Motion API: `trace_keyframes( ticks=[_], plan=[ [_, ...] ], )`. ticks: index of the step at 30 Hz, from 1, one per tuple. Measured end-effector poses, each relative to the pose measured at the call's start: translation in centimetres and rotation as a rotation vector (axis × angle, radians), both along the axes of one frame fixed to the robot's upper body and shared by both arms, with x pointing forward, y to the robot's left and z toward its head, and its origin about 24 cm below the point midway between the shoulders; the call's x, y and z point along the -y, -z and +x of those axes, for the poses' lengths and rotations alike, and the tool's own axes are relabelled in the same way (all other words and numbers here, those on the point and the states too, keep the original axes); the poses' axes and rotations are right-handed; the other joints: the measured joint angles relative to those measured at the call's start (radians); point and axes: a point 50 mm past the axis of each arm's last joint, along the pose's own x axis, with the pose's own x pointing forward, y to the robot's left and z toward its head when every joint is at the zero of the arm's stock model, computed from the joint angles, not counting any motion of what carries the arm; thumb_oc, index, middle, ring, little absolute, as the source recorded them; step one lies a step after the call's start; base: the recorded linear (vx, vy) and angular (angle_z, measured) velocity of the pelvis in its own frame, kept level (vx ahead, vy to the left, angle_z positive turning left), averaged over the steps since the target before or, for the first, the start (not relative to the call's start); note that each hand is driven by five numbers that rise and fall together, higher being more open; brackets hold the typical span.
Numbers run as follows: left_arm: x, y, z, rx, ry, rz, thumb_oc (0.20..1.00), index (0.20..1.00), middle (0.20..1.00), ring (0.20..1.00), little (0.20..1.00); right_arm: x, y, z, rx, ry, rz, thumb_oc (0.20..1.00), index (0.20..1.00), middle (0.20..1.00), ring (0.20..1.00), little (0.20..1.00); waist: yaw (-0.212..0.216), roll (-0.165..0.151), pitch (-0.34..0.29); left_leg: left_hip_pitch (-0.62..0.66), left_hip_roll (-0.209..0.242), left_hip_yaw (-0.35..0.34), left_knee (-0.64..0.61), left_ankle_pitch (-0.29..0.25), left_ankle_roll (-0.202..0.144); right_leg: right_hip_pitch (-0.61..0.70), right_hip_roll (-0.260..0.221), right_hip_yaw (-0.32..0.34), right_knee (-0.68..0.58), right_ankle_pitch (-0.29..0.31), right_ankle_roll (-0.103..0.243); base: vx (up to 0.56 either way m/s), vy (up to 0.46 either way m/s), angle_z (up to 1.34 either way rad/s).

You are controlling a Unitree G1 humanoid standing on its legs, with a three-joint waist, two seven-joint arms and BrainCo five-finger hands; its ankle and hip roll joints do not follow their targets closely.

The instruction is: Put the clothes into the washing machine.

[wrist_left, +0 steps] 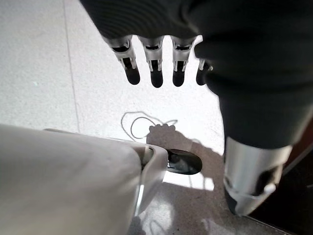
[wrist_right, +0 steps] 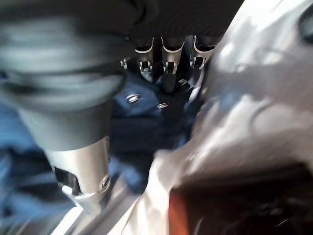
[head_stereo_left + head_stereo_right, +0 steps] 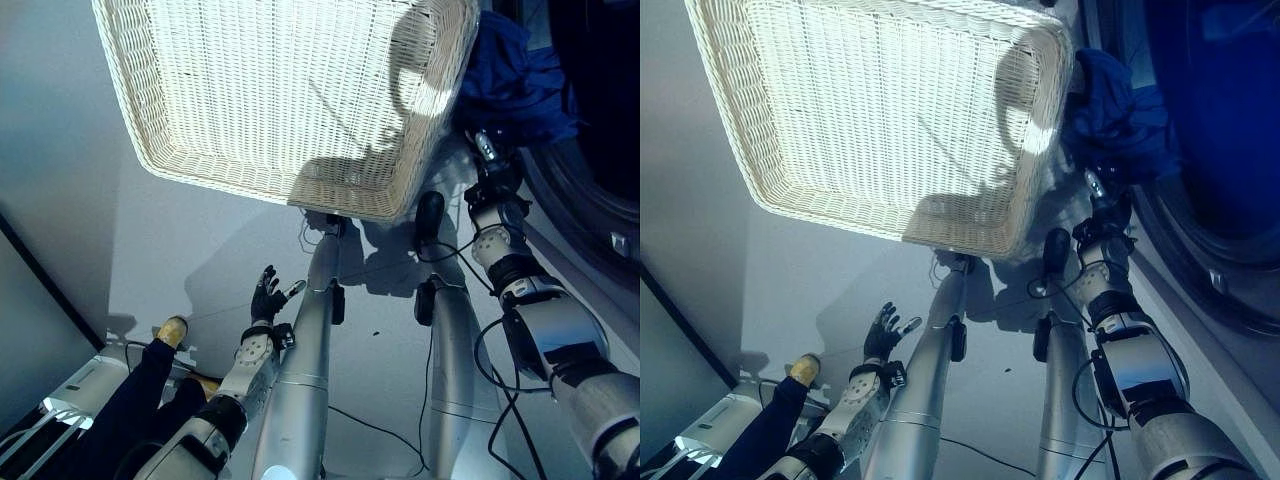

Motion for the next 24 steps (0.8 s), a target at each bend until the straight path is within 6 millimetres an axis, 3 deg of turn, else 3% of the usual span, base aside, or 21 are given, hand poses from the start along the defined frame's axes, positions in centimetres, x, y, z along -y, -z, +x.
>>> trace_keyframes(
  ticks=[7, 15, 16, 17, 18, 24],
  plan=[
    [-0.9, -0.2, 0.1, 0.009, -0.005, 0.023, 1.0, 1.0, 1.0, 1.0, 1.0, -1.2, -3.8, -0.1, 0.17, -0.067, 0.026, 1.0, 1.0, 1.0, 1.0, 1.0, 0.0, 0.0, 0.0, 0.0, -0.003, 0.0, -0.002, 0.001, 0.002, 0.0, -0.002, 0.0, -0.002, 0.0, 0.0, -0.01, 0.028, 0.0],
    [-2.0, -0.2, -0.4, 0.023, -0.013, 0.028, 1.0, 1.0, 1.0, 1.0, 1.0, -1.9, -4.7, -0.2, 0.228, -0.117, 0.101, 1.0, 1.0, 1.0, 1.0, 1.0, 0.001, 0.0, 0.0, 0.004, -0.005, 0.003, -0.002, 0.002, 0.003, 0.0, -0.001, 0.006, -0.001, 0.001, -0.001, 0.0, 0.008, 0.0],
    [-2.1, 0.0, -0.6, 0.017, -0.011, 0.029, 1.0, 1.0, 1.0, 1.0, 1.0, -2.1, -4.8, -0.3, 0.244, -0.133, 0.098, 0.887, 0.887, 0.887, 0.887, 0.887, 0.002, 0.0, 0.0, 0.006, -0.006, 0.005, -0.002, 0.003, 0.004, 0.0, -0.001, 0.008, 0.0, 0.002, -0.003, 0.0, 0.0, 0.0],
    [-2.2, 0.1, -0.7, 0.013, -0.011, 0.03, 1.0, 1.0, 1.0, 1.0, 1.0, -2.3, -5.0, -0.4, 0.258, -0.147, 0.091, 0.454, 0.454, 0.454, 0.454, 0.454, 0.001, 0.0, 0.0, 0.007, -0.006, 0.006, -0.002, 0.003, 0.005, 0.001, -0.001, 0.008, 0.001, 0.003, -0.004, 0.0, 0.0, 0.0],
    [-2.4, 0.2, -0.8, 0.011, -0.009, 0.034, 1.0, 1.0, 1.0, 1.0, 1.0, -2.5, -5.3, -0.5, 0.278, -0.164, 0.084, 0.2, 0.2, 0.2, 0.2, 0.2, -0.001, 0.0, 0.0, 0.008, -0.006, 0.007, -0.002, 0.004, 0.005, 0.001, -0.001, 0.008, 0.001, 0.003, -0.004, 0.0, 0.0, 0.0],
    [-2.4, 0.2, -0.9, 0.009, -0.006, 0.033, 1.0, 1.0, 1.0, 1.0, 1.0, -3.0, -7.6, -1.7, 0.435, -0.185, 0.087, 0.2, 0.2, 0.2, 0.2, 0.2, -0.016, 0.0, 0.0, 0.044, -0.009, 0.016, -0.002, 0.006, 0.008, 0.033, -0.005, 0.012, 0.007, 0.002, -0.003, 0.0, 0.0, 0.0]
  ],
)
